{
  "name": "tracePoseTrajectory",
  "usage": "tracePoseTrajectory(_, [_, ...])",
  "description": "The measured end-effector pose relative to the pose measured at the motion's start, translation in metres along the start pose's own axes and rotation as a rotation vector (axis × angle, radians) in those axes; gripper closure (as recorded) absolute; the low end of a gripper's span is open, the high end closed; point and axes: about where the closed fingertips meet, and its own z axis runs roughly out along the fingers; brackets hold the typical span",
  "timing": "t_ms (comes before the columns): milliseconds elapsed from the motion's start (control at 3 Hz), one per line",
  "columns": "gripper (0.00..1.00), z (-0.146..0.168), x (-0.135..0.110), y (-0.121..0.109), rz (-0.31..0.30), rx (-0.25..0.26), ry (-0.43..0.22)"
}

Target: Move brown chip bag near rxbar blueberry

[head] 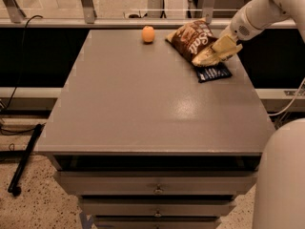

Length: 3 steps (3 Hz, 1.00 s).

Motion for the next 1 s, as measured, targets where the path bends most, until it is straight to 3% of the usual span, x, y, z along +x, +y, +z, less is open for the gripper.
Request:
tracePoseTrajectory(333, [0.00,-0.004,-0.007,0.004,-0.008,-0.011,-0.016])
tracePoseTrajectory(1000, [0.00,-0.051,-0.013,0.007,-0.004,-0.021,-0.141])
